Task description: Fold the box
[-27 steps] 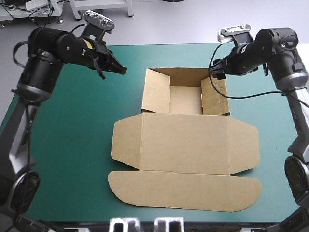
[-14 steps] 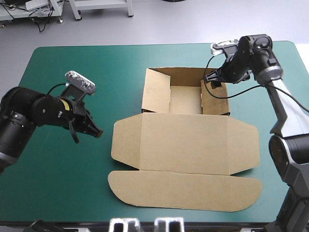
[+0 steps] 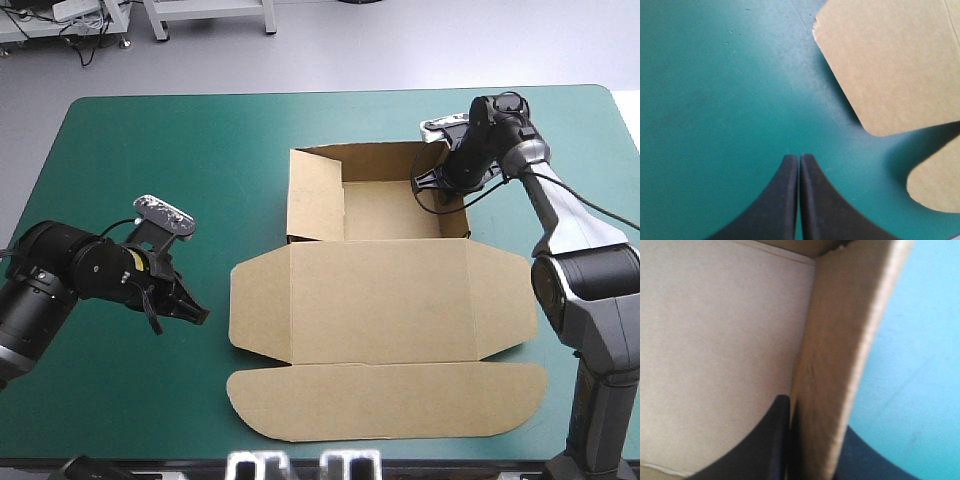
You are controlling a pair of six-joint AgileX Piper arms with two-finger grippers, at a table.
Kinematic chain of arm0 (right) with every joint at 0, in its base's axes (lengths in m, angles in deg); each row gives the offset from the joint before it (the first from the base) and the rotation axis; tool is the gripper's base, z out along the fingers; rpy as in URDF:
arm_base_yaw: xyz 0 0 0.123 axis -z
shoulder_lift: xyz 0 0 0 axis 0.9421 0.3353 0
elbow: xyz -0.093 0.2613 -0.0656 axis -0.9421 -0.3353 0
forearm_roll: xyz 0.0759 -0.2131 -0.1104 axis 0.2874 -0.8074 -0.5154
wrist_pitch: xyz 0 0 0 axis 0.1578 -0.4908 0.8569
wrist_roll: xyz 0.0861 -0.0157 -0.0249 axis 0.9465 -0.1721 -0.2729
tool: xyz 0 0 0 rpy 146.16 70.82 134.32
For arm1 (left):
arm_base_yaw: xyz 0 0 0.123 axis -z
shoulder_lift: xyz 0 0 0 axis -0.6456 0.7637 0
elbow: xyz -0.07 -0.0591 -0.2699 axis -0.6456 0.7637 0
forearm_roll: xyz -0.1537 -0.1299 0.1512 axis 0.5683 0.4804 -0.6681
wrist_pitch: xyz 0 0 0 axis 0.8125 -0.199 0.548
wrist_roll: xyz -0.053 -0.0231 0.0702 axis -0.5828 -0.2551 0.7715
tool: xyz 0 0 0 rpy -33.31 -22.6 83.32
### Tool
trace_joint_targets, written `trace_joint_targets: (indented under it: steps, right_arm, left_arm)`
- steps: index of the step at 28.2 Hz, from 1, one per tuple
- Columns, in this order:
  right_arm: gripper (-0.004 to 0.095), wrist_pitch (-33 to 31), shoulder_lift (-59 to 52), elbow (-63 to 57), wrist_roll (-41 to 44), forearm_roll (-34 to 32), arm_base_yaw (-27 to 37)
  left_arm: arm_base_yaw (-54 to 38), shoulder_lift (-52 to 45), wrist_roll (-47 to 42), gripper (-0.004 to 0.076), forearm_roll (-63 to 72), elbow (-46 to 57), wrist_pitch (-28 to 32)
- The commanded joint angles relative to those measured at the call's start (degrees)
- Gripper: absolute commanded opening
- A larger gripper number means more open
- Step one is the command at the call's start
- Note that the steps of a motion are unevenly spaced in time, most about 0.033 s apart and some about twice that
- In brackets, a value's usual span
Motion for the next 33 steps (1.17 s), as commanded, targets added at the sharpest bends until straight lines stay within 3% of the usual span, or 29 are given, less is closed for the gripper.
trace_joint_targets:
  steps: [1, 3, 19, 28, 31, 33]
  right_arm:
    - [-0.0017, -1.36, -3.38, 1.66, -1.17, -4.73, 0.27]
    - [-0.0017, -1.36, -3.61, 2.63, -1.17, -7.37, 2.07]
    - [-0.0018, -1.25, -3.17, 10.66, -2.11, -5.26, 33.06]
    - [-0.0016, -0.67, -1.0, 10.66, -3.48, -4.73, 37.45]
    - [0.0068, -0.25, -0.77, 10.66, -6.48, -4.73, 37.45]
    - [0.0231, 0.21, -0.77, 10.66, -7.73, -4.73, 37.69]
  left_arm:
    - [0.1, -1.26, -0.58, -0.0003, 0.86, -1.21, -1.85]
    - [0.1, -1.26, -0.58, -0.0003, 0.86, -1.21, -1.75]
    - [0.1, -1.26, -0.58, -0.0003, -0.3, -1.21, -0.56]
    - [0.1, -1.26, -0.35, -0.0003, -0.42, -1.21, 0.75]
    - [0.1, -1.26, -0.35, -0.0003, -0.42, -1.21, 0.34]
    - [0.1, -1.26, -0.35, -0.0003, -0.42, -1.21, -0.14]
